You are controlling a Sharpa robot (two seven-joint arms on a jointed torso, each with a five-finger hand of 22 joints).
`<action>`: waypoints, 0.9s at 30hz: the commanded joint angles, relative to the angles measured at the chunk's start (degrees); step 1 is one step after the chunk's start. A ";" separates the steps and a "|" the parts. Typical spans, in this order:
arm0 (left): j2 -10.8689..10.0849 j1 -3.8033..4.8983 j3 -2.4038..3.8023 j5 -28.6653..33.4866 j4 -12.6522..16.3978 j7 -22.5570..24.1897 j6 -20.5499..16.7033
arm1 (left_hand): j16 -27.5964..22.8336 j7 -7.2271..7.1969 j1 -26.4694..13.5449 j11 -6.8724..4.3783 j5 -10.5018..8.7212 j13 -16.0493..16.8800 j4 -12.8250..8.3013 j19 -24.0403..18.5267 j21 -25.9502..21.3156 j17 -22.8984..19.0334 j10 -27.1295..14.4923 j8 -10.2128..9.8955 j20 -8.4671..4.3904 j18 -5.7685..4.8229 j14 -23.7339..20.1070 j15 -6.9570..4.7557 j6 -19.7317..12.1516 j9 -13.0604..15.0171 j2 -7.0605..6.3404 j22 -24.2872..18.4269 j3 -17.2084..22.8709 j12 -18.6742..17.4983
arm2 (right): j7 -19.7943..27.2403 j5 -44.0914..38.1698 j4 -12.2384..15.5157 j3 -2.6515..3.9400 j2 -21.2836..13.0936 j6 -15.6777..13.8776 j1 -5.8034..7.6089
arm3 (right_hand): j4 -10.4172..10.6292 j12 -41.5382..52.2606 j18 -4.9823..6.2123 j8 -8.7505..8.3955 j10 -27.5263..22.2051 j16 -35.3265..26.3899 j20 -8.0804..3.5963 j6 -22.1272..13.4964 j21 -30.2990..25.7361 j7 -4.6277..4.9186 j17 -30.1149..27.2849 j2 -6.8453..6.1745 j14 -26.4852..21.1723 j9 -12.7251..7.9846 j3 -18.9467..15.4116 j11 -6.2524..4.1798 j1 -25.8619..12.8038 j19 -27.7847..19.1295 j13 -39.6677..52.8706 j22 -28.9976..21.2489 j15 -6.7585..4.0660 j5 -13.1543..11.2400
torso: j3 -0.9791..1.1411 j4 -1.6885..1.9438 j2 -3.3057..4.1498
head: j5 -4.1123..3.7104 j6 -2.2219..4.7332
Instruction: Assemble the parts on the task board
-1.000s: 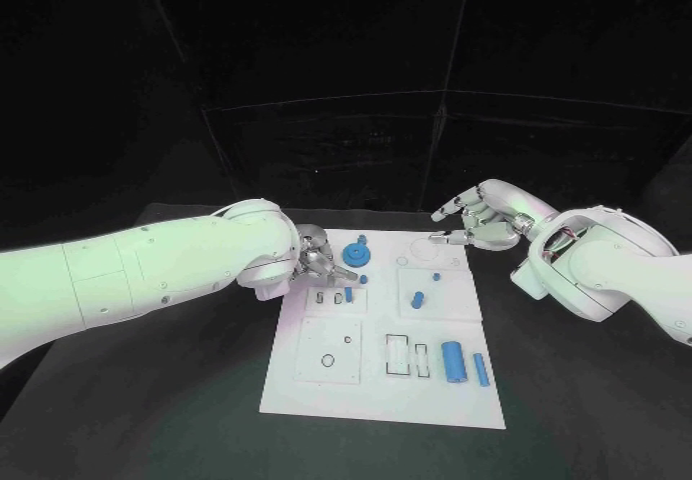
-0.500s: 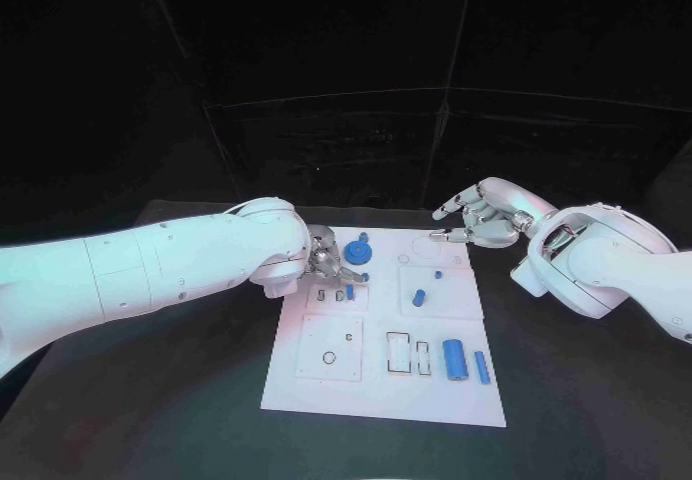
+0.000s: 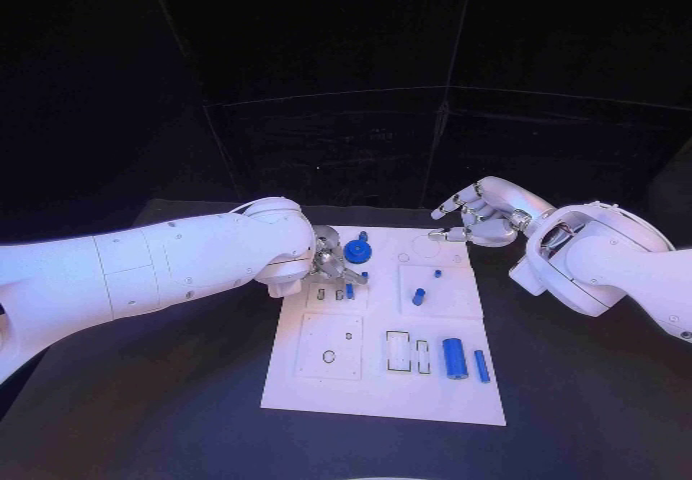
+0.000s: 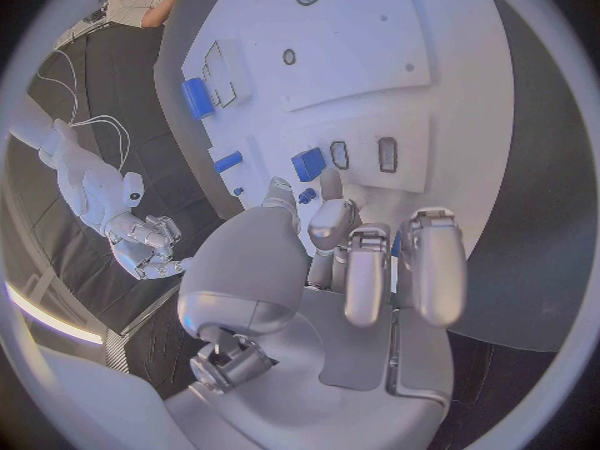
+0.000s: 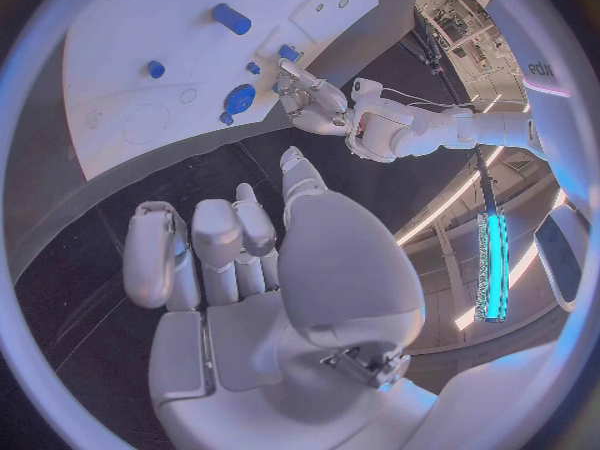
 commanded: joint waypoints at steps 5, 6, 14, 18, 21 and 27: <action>0.35 0.10 -0.34 -0.44 -0.28 -0.40 1.78 | 0.17 -0.05 1.16 -0.15 -0.07 0.12 -0.21 1.82 0.32 15.08 -0.04 0.61 -0.20 -0.69 5.93 -0.33 -0.65 0.36 0.07 0.73 -0.19 0.23 | -0.19 -0.96 0.16 0.05 0.05 0.36 0.13 | 0.00 -0.13 0.65 0.32 -0.09 -0.35 -0.05 0.30 -0.37 0.03 -0.08 0.54 -0.09 0.04 -0.41 -0.33 0.17 -0.21 -0.06 -0.04 -0.29 0.16 | 0.00 0.00 -0.02 | 0.00 -0.14; 0.36 0.10 -0.35 -0.44 -0.30 -0.40 1.81 | 0.17 -0.05 1.24 -0.15 -0.06 0.14 -0.23 1.82 0.32 15.08 -0.04 0.63 -0.20 -0.69 5.93 -0.33 -0.67 0.39 0.09 0.74 -0.18 0.24 | -0.19 -0.97 0.17 0.05 0.04 0.36 0.13 | 0.00 -0.13 0.65 0.32 -0.09 -0.35 -0.05 0.30 -0.37 0.03 -0.08 0.54 -0.09 0.04 -0.41 -0.33 0.17 -0.21 -0.06 -0.04 -0.29 0.16 | 0.00 0.00 -0.02 | 0.00 -0.14; 0.52 0.10 -0.47 -0.44 -0.40 -0.39 2.05 | 0.17 -0.08 2.93 -0.17 -0.01 0.34 -0.82 1.79 0.37 15.08 -0.02 1.07 -0.20 -0.70 5.93 -0.34 -0.99 1.05 0.59 0.88 0.20 0.45 | 0.03 -1.03 0.33 0.05 0.14 0.28 0.13 | 0.15 -0.17 0.66 0.37 -0.11 -0.39 -0.06 0.28 -0.39 0.03 -0.09 0.65 -0.08 0.03 -0.56 -0.33 0.13 -0.21 -0.10 -0.05 -0.30 0.18 | 0.00 0.00 0.02 | 0.01 -0.20; 0.64 0.10 -0.49 -0.44 -0.40 -0.28 2.09 | 0.17 -0.09 4.21 -0.19 0.02 0.35 -1.35 1.73 0.32 15.08 -0.06 1.32 -0.21 -0.68 5.93 -0.35 -1.20 1.48 1.28 0.85 0.83 0.47 | 0.09 -1.04 0.32 0.05 0.20 0.30 0.13 | 0.25 -0.18 0.66 0.40 -0.11 -0.42 -0.07 0.27 -0.42 0.03 -0.13 0.73 -0.08 0.02 -0.64 -0.34 0.12 -0.23 -0.11 -0.09 -0.30 0.19 | -0.02 0.02 0.01 | -0.01 -0.26; 0.69 0.10 -0.49 -0.44 -0.34 -0.02 1.89 | 0.17 -0.11 5.27 -0.21 0.03 0.34 -1.90 1.67 0.24 15.08 -0.09 1.44 -0.22 -0.65 5.93 -0.37 -1.34 1.74 1.84 0.74 1.49 0.46 | 0.08 -1.04 0.25 0.05 0.29 0.33 0.13 | 0.27 -0.19 0.67 0.42 -0.12 -0.45 -0.07 0.27 -0.43 0.02 -0.17 0.77 -0.08 0.02 -0.67 -0.34 0.14 -0.25 -0.13 -0.12 -0.30 0.21 | -0.04 0.05 0.00 | -0.07 -0.35; 0.70 0.10 -0.49 -0.11 -0.25 1.12 0.54 | 0.17 -0.35 9.09 -0.43 0.05 0.38 -4.26 1.42 -0.17 15.08 -0.08 1.54 -0.33 -0.50 5.93 -0.54 -1.72 2.20 4.23 0.16 4.56 0.46 | -0.02 -1.02 0.01 0.05 0.51 0.52 0.13 | 0.30 -0.23 0.71 0.44 -0.15 -0.51 -0.07 0.25 -0.53 0.02 -0.27 0.84 -0.10 0.02 -0.70 -0.35 0.21 -0.37 -0.17 -0.29 -0.31 0.25 | -0.02 0.06 -0.01 | -0.10 -0.46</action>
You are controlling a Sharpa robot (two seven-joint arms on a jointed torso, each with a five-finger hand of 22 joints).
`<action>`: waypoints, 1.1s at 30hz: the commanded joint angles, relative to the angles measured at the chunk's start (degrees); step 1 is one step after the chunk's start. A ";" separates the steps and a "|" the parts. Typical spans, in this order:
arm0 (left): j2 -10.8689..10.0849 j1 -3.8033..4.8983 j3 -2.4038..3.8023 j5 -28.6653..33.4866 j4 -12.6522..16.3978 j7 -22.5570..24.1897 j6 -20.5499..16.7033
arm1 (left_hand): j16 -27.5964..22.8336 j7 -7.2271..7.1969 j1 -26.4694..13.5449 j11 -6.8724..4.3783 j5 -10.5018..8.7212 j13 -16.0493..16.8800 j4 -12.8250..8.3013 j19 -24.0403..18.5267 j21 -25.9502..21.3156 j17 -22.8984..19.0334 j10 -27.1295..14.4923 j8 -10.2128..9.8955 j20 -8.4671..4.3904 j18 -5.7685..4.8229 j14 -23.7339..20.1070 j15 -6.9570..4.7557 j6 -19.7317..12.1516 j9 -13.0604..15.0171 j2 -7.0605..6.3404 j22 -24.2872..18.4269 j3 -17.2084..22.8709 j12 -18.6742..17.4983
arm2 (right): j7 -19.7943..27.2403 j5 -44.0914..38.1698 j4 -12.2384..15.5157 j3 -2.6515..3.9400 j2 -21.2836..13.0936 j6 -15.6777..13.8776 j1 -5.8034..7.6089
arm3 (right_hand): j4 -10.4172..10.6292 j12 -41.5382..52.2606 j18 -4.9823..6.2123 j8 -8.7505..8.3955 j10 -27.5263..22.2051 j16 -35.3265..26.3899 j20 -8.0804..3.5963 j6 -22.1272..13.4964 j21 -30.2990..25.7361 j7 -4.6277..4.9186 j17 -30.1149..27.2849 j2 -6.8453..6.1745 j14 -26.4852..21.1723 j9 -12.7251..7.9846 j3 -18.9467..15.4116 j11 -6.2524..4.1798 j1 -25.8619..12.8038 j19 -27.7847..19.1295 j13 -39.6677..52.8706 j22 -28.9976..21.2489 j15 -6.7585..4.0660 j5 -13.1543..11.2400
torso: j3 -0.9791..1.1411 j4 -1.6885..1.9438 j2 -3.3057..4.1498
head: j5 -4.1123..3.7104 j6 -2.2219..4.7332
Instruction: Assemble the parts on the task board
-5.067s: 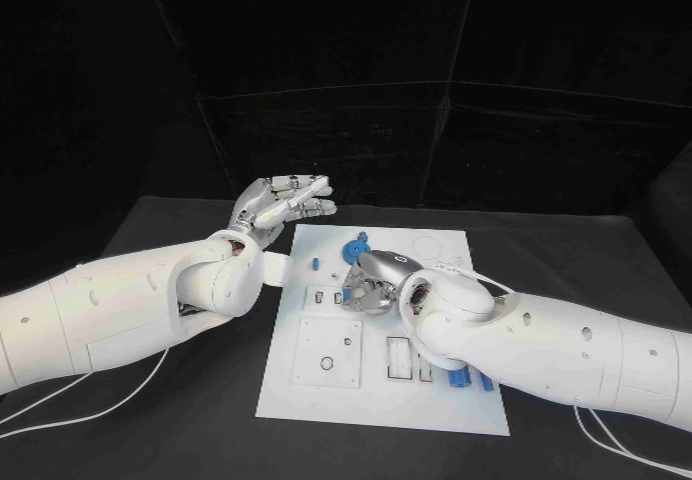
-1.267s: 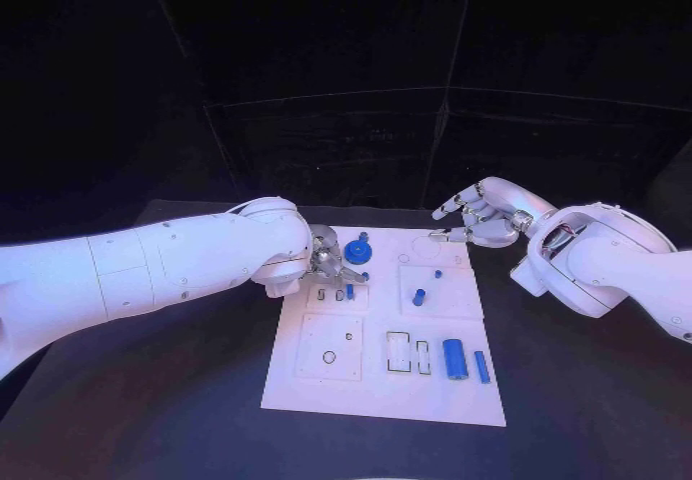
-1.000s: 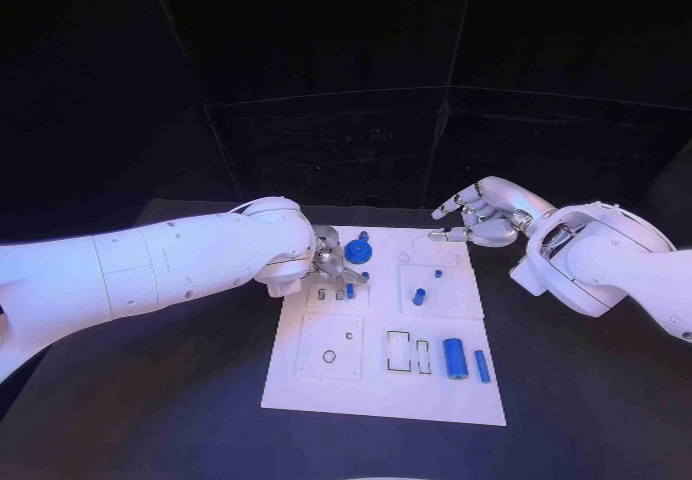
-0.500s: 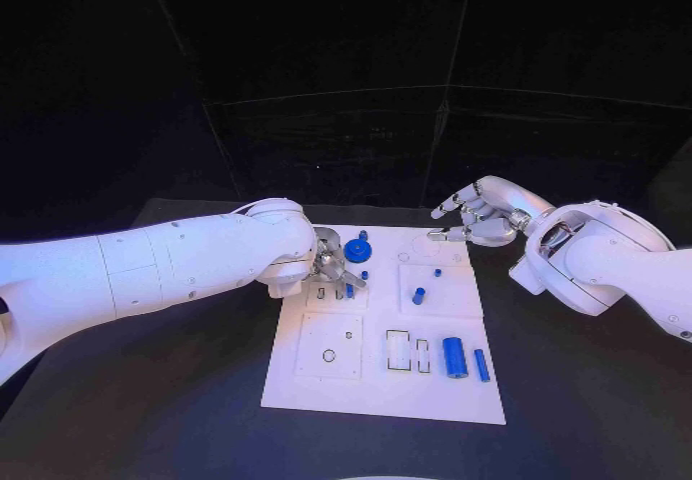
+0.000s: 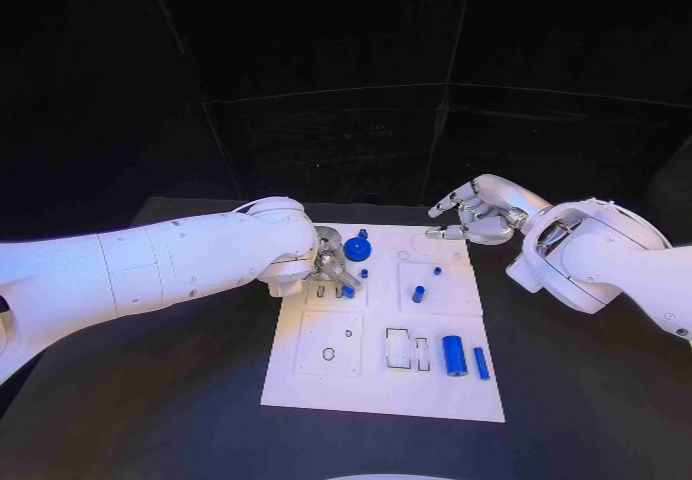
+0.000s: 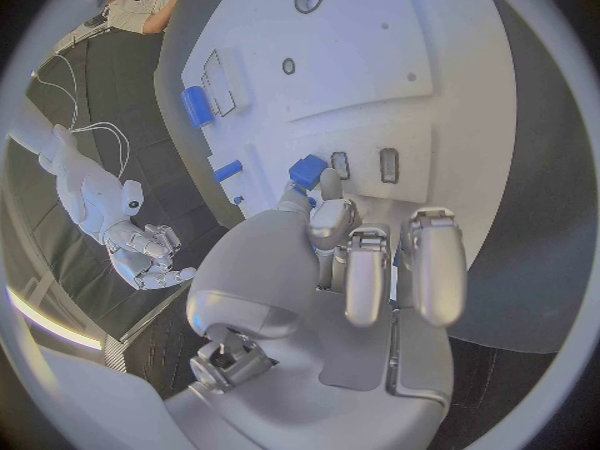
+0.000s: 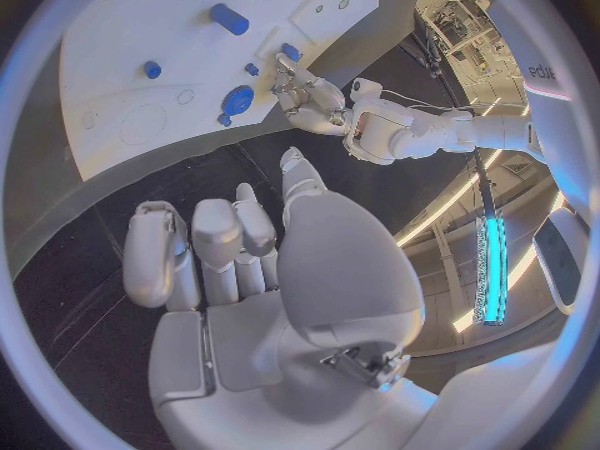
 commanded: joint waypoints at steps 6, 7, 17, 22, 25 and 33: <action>-0.30 0.09 0.01 1.68 0.30 1.83 -1.61 | 0.17 -0.37 7.16 -0.85 0.11 -0.18 -4.81 1.14 -0.71 15.08 -0.43 -0.47 -0.67 -0.35 5.94 -0.92 -1.61 0.09 2.23 -0.56 6.11 -0.26 | -0.09 -0.31 -0.31 0.05 0.26 0.74 0.13 | -0.07 -0.27 0.78 0.26 -0.18 -0.33 -0.08 0.24 -0.36 0.02 -0.15 0.66 -0.11 0.03 -0.35 -0.35 0.04 -0.43 -0.12 -0.13 -0.31 0.28 | 0.03 -0.03 -0.01 | 0.00 -0.18; -0.41 0.09 0.01 2.08 0.37 1.91 -1.68 | 0.17 -0.35 8.03 -0.86 0.11 -0.27 -5.53 1.13 -0.75 15.08 -0.55 -0.71 -0.72 -0.34 5.94 -0.95 -1.84 0.00 2.30 -0.59 7.12 -0.41 | -0.13 -0.33 -0.34 0.04 0.28 0.81 0.13 | -0.06 -0.30 0.80 0.26 -0.21 -0.36 -0.08 0.23 -0.41 0.02 -0.20 0.66 -0.11 0.03 -0.36 -0.35 0.05 -0.50 -0.15 -0.22 -0.31 0.29 | 0.03 0.00 0.00 | -0.04 -0.17; -1.45 0.08 0.01 4.61 1.18 2.47 -2.52 | 0.17 0.21 6.83 -0.31 0.03 -1.06 -8.60 0.99 -1.21 15.08 -0.76 -2.52 -0.34 -0.28 5.94 -0.51 -1.75 -0.59 -1.83 -0.83 19.11 -1.47 | -0.24 -0.58 -0.50 0.04 0.39 0.99 0.13 | -0.05 -0.31 0.83 0.27 -0.22 -0.42 -0.08 0.21 -0.47 0.02 -0.28 0.69 -0.13 0.02 -0.40 -0.35 0.09 -0.57 -0.15 -0.32 -0.31 0.31 | 0.00 0.06 -0.01 | -0.09 -0.18; -1.87 0.08 0.01 4.79 1.34 3.00 -3.42 | 0.17 0.19 5.00 -0.24 -0.06 -1.13 -8.60 1.01 -1.30 15.08 -0.69 -2.57 -0.33 -0.26 5.94 -0.46 -1.55 -0.39 -3.27 -0.80 22.50 -1.51 | -0.20 -0.64 -0.52 0.04 0.38 0.99 0.13 | -0.03 -0.29 0.84 0.28 -0.22 -0.45 -0.08 0.20 -0.50 0.02 -0.34 0.71 -0.14 0.02 -0.42 -0.35 0.10 -0.61 -0.14 -0.37 -0.31 0.31 | 0.02 0.01 -0.03 | -0.04 -0.18; -2.27 0.07 0.01 4.83 1.57 3.48 -3.74 | 0.17 0.23 3.29 -0.29 -0.08 -1.06 -8.47 1.02 -1.35 15.08 -0.56 -2.48 -0.31 -0.25 5.94 -0.48 -1.36 -0.13 -4.58 -0.77 24.95 -1.41 | -0.17 -0.72 -0.52 0.04 0.37 1.09 0.13 | -0.01 -0.25 0.82 0.30 -0.19 -0.43 -0.09 0.22 -0.47 0.01 -0.27 0.74 -0.13 0.02 -0.45 -0.34 0.12 -0.56 -0.09 -0.31 -0.31 0.32 | 0.03 0.05 -0.01 | -0.01 -0.15; -4.98 0.03 0.00 5.29 3.44 6.93 -6.68 | 0.17 0.41 -0.09 -0.20 -0.13 -2.00 -7.35 0.88 -1.77 15.08 -0.97 -2.55 -0.24 -0.16 5.94 -0.37 -1.25 0.06 -6.68 -1.23 26.46 -2.17 | 2.13 -3.47 -0.08 0.03 0.90 2.33 0.12 | -2.29 -0.12 0.80 1.47 -0.11 -0.58 -0.37 1.30 -0.53 -0.29 -0.08 2.17 0.04 0.17 0.39 -0.76 5.47 -0.38 0.08 -0.22 -0.67 2.69 | 0.00 -0.01 -0.02 | 0.14 -0.18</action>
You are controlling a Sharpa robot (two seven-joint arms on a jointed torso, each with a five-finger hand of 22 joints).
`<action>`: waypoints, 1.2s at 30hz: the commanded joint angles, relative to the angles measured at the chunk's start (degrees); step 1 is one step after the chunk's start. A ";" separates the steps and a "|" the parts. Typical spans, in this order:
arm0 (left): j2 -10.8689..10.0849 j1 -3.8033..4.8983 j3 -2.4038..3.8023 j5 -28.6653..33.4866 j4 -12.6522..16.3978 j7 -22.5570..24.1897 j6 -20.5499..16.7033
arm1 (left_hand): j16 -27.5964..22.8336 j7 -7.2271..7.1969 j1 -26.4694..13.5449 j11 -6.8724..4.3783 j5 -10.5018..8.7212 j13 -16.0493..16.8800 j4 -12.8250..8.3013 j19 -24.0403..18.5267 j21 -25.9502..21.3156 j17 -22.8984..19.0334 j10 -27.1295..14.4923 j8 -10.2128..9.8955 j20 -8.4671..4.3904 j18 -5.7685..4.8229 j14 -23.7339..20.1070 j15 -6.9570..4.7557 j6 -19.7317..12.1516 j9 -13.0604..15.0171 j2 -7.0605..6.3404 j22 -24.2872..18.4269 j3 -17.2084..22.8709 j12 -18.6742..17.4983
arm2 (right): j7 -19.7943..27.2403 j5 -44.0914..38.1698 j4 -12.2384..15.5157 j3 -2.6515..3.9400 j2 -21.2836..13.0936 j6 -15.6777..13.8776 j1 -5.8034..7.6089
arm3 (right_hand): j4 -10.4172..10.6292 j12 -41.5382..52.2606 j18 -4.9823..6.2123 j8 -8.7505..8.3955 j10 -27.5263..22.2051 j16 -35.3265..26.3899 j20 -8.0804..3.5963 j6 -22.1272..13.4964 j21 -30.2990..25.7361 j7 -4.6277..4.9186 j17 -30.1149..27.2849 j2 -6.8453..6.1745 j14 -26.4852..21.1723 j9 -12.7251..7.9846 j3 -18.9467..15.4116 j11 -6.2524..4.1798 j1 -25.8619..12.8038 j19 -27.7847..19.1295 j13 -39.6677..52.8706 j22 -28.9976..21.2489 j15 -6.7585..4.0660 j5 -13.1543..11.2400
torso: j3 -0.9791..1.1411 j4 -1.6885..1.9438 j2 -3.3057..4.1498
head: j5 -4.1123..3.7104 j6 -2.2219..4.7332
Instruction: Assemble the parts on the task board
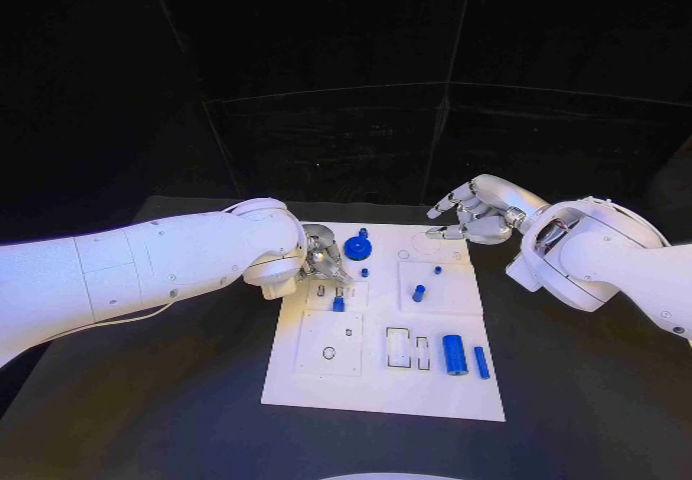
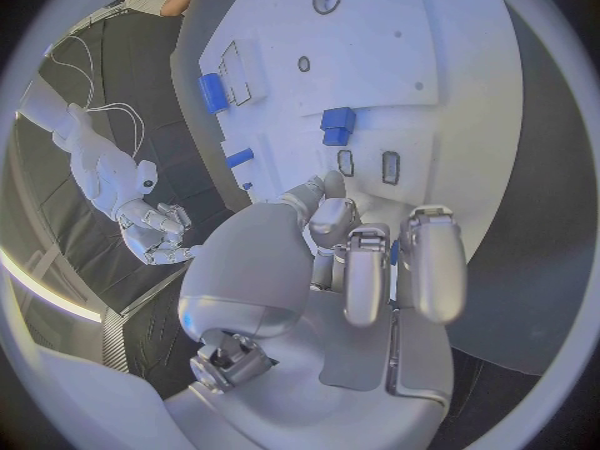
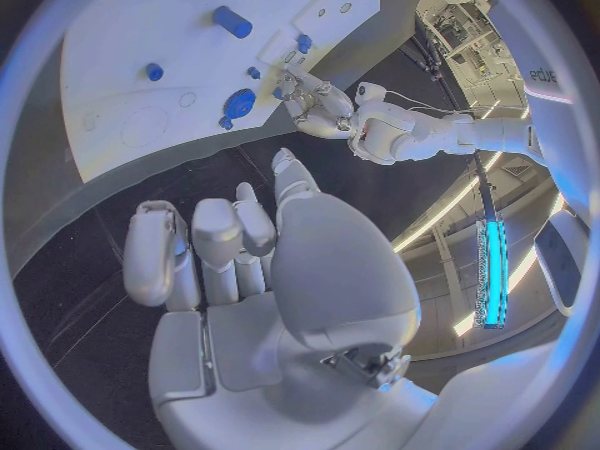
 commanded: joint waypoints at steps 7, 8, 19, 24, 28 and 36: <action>-6.05 0.02 -0.01 6.44 3.76 11.24 -9.29 | 0.17 2.17 -3.49 1.85 0.10 -9.26 1.63 -0.37 -2.89 15.09 -5.64 -3.78 1.03 0.50 6.15 1.42 -2.78 -2.70 -2.30 -3.84 -0.65 -8.55 | 5.57 -10.49 1.71 0.01 1.91 3.63 0.11 | -3.73 0.45 0.49 1.05 0.82 0.40 -0.43 2.16 0.41 -0.09 1.65 1.89 0.59 -0.05 2.73 -0.73 6.71 0.91 0.75 1.48 -0.69 -0.62 | 0.01 0.14 -0.09 | 0.08 0.09; -6.91 0.02 -0.02 8.11 4.22 12.99 -10.52 | 0.17 2.46 -3.55 2.13 0.09 -10.51 1.63 -0.48 -3.13 15.09 -6.36 -4.34 1.25 0.55 6.15 1.65 -2.92 -3.31 -2.45 -4.12 -0.60 -9.71 | 5.97 -12.22 1.89 0.01 2.32 4.11 0.10 | -3.87 0.69 0.44 1.06 1.00 0.54 -0.43 2.31 0.53 -0.11 1.91 1.91 0.65 -0.07 2.86 -0.75 6.90 1.07 0.98 1.70 -0.69 -0.73 | -0.02 0.11 -0.05 | 0.11 0.14; -14.45 -0.23 -0.16 35.57 8.27 36.46 -20.27 | -4.94 4.74 -2.43 4.16 0.16 -23.21 0.27 -6.65 -14.87 9.03 -13.60 -8.71 3.15 3.44 3.80 3.43 -4.10 -9.46 -3.71 -19.06 1.12 -21.67 | 7.75 -29.49 1.15 -1.77 9.58 10.14 0.08 | -4.43 2.85 0.05 0.76 2.60 2.36 -0.49 3.36 1.55 -0.47 4.92 1.25 1.39 -0.33 3.14 -0.95 6.99 2.36 3.01 3.50 -0.78 -2.00 | -0.15 0.20 -0.14 | 0.35 0.49; -16.04 -0.60 -0.23 44.71 9.04 45.60 -20.81 | -11.67 5.24 -1.50 4.67 0.23 -25.99 -0.68 -12.27 -25.29 1.75 -15.43 -9.19 3.63 5.60 0.28 3.93 -4.07 -11.15 -3.33 -31.45 2.48 -23.91 | 8.17 -35.79 -1.31 -4.64 14.35 13.08 0.05 | -4.97 2.72 0.08 -0.10 2.36 2.55 -0.75 2.85 1.55 -1.48 5.06 0.96 1.40 -0.60 3.53 -1.72 7.32 2.27 2.92 3.48 -1.27 -2.50 | -0.24 0.39 -0.01 | 0.44 0.49; -16.70 -0.78 -0.25 48.48 9.46 49.90 -20.95 | -13.88 5.35 -1.15 4.82 0.23 -26.95 -1.20 -14.30 -29.17 -0.60 -15.75 -9.16 3.89 6.27 -1.08 4.15 -3.90 -11.77 -3.20 -35.72 3.07 -24.21 | 8.77 -39.61 -3.36 -6.42 17.63 14.15 -0.21 | -5.86 2.57 0.15 -1.10 2.14 2.59 -1.42 2.20 1.45 -2.25 5.13 0.84 1.34 -0.65 4.48 -2.90 7.85 2.03 2.87 3.31 -2.17 -3.69 | -0.12 0.12 0.06 | 0.99 0.22; -17.65 -0.89 -0.26 51.91 10.59 54.15 -21.89 | -14.63 5.36 -0.90 4.86 0.23 -27.52 -1.54 -14.98 -30.79 -1.45 -15.86 -9.10 3.99 6.52 -1.58 4.21 -3.81 -12.18 -2.96 -37.38 3.52 -24.22 | 9.68 -44.36 -6.87 -7.32 21.88 13.85 -1.09 | -7.00 2.64 0.14 -2.46 2.20 2.79 -2.19 0.68 1.47 -2.80 5.58 0.46 1.40 -0.67 5.85 -3.85 7.95 1.95 3.07 3.42 -2.98 -4.27 | -0.16 0.17 0.02 | 1.25 -0.33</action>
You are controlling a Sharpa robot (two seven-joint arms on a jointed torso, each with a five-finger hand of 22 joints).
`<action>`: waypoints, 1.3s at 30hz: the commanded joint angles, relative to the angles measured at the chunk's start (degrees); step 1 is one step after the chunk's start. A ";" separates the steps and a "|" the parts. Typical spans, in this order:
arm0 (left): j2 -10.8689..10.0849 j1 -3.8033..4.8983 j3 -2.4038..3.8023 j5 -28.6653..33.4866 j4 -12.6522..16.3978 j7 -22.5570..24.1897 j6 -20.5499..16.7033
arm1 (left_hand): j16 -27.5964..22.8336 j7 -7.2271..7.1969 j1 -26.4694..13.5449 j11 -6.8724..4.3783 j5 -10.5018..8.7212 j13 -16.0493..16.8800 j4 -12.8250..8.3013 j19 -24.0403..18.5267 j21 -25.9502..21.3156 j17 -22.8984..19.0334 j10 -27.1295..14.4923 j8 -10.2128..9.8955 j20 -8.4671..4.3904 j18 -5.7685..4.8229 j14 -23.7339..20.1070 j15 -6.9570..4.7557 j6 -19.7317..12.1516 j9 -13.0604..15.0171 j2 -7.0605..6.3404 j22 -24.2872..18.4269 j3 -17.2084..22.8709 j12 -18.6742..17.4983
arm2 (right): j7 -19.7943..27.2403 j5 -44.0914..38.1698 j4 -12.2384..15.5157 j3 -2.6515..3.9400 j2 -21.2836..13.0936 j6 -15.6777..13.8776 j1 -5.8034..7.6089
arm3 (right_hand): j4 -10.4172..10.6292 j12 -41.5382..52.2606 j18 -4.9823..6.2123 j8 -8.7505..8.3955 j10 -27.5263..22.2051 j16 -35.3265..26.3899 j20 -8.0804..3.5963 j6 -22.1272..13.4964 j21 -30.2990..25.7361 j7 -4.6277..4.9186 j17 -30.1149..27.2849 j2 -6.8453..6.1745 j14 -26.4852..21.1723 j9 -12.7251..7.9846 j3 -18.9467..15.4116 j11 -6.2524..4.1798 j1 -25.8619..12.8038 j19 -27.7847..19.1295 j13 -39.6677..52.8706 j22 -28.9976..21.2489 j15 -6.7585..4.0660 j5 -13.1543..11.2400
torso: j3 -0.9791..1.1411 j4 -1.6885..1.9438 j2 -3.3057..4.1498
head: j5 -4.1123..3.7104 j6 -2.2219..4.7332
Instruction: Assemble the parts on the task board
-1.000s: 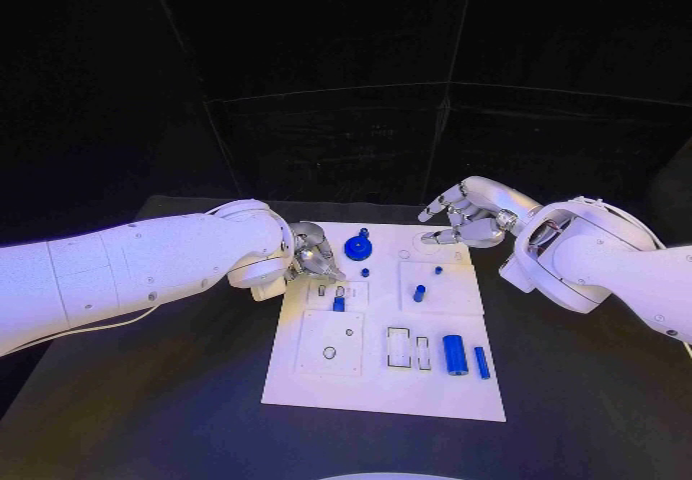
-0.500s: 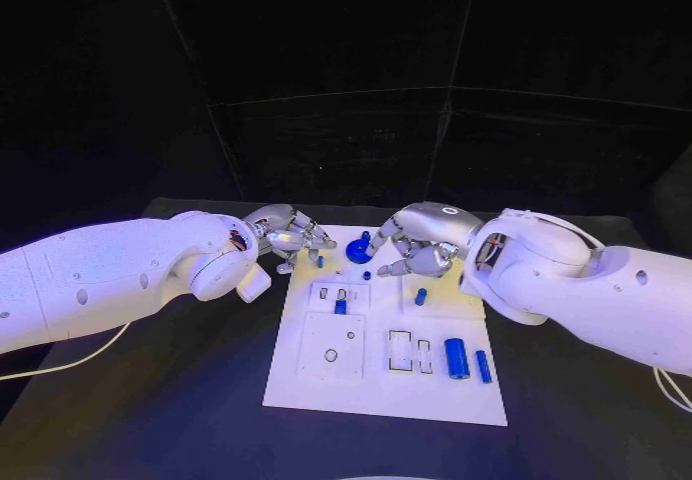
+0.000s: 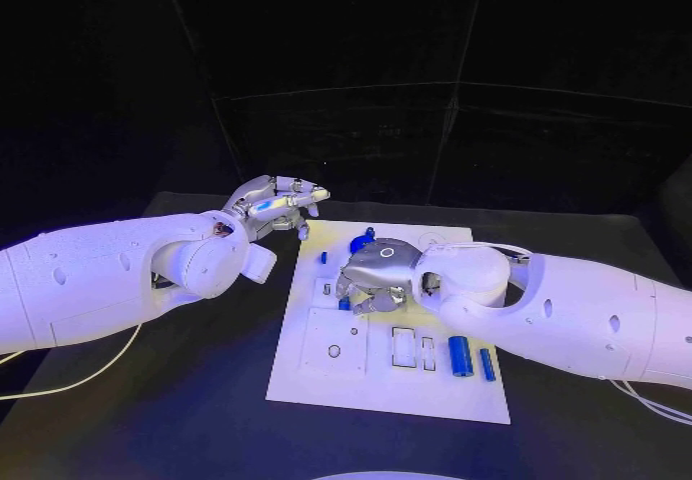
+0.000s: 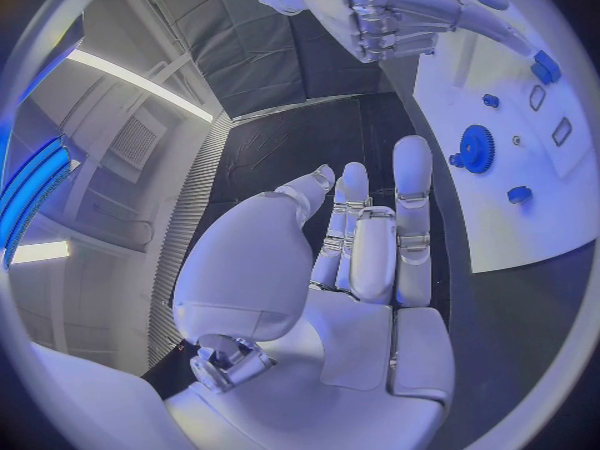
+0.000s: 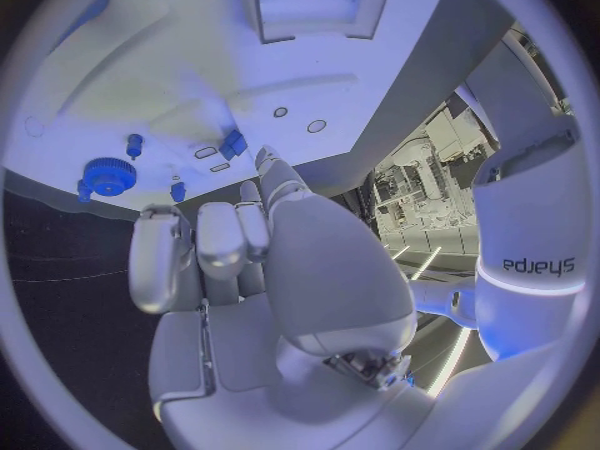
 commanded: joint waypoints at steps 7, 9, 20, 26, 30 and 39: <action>-0.90 0.01 0.03 5.96 0.75 7.21 -1.97 | -0.26 0.36 0.62 -0.04 0.21 -0.20 -0.04 -0.48 -0.46 -0.11 -0.49 -0.03 0.11 0.77 -0.46 0.01 0.19 -0.16 -0.09 -0.32 0.46 -0.32 | 1.21 -7.64 -2.42 -0.15 2.24 1.09 -0.21 | -1.57 0.32 0.10 -1.41 1.62 0.51 -0.89 -2.12 0.21 -0.55 0.54 -0.12 0.47 -0.03 2.15 -2.19 0.54 0.16 0.45 1.75 -0.80 -1.09 | 0.10 -0.06 -0.08 | 0.38 -0.53; -1.02 0.01 0.03 6.04 0.79 7.28 -1.98 | -0.26 0.36 0.62 -0.04 0.21 -0.20 -0.04 -0.48 -0.46 -0.11 -0.49 -0.03 0.11 0.77 -0.46 0.01 0.19 -0.16 -0.09 -0.32 0.46 -0.32 | 1.16 -8.00 -2.70 -0.16 2.48 1.25 -0.23 | -2.01 0.40 0.08 -1.51 1.70 0.50 -0.96 -2.30 0.27 -0.66 0.53 -0.08 0.47 0.00 2.77 -2.28 0.68 0.23 0.55 1.87 -0.88 -1.42 | 0.11 -0.09 -0.10 | 0.41 -0.58; -1.21 0.03 0.03 6.20 0.79 7.19 -2.15 | -0.29 0.41 0.54 0.00 0.21 -0.30 -0.02 -0.53 -0.65 -0.16 -0.52 -0.03 0.12 0.79 -0.49 0.03 0.17 -0.24 -0.07 -0.51 0.47 -0.32 | 2.08 -9.22 -3.97 -0.19 4.12 4.02 -0.28 | -7.10 0.03 0.18 -1.61 1.40 0.45 -1.10 -2.24 0.17 -1.56 0.72 -0.98 0.52 0.12 11.76 -2.95 -1.42 -0.36 0.51 1.83 -1.21 -2.33 | 0.18 -0.14 -0.10 | 0.83 -0.87; -1.18 0.05 0.04 6.21 0.71 7.23 -2.18 | -0.29 0.41 0.54 0.00 0.21 -0.30 -0.02 -0.53 -0.65 -0.16 -0.52 -0.03 0.12 0.79 -0.49 0.03 0.17 -0.24 -0.07 -0.51 0.47 -0.32 | 2.13 -9.61 -4.61 -1.19 4.86 5.12 -0.38 | -8.81 0.03 0.19 -1.62 1.35 0.40 -1.07 -1.91 0.19 -1.63 0.73 -1.65 0.53 0.14 15.49 -2.86 -3.58 -0.49 0.56 1.92 -1.35 -2.57 | 0.13 -0.14 -0.09 | 0.86 -1.10; -1.12 0.07 0.04 6.21 0.73 7.26 -2.17 | -0.29 0.41 0.54 0.00 0.21 -0.30 -0.02 -0.53 -0.65 -0.16 -0.52 -0.03 0.12 0.79 -0.49 0.03 0.17 -0.24 -0.07 -0.51 0.47 -0.32 | 2.10 -9.91 -5.23 -1.95 5.42 5.60 -0.41 | -9.39 0.07 0.20 -1.61 1.37 0.36 -1.06 -1.78 0.18 -1.63 0.70 -1.92 0.53 0.15 16.81 -2.86 -4.49 -0.53 0.60 1.94 -1.35 -2.71 | 0.15 -0.14 -0.10 | 0.88 -1.19; -1.05 0.09 0.04 6.21 0.72 7.11 -2.03 | -0.33 0.42 0.52 0.02 0.21 -0.35 -0.03 -0.56 -0.76 -0.21 -0.54 -0.03 0.13 0.80 -0.52 0.04 0.15 -0.28 -0.07 -0.62 0.49 -0.32 | 0.75 -11.31 -6.69 -2.43 6.16 5.09 -0.69 | -9.66 0.16 0.21 -1.59 1.44 0.37 -1.04 -1.65 0.16 -1.56 0.73 -2.04 0.54 0.17 17.49 -2.84 -5.03 -0.59 0.69 1.92 -1.34 -2.95 | 0.18 -0.15 -0.11 | 0.98 -1.39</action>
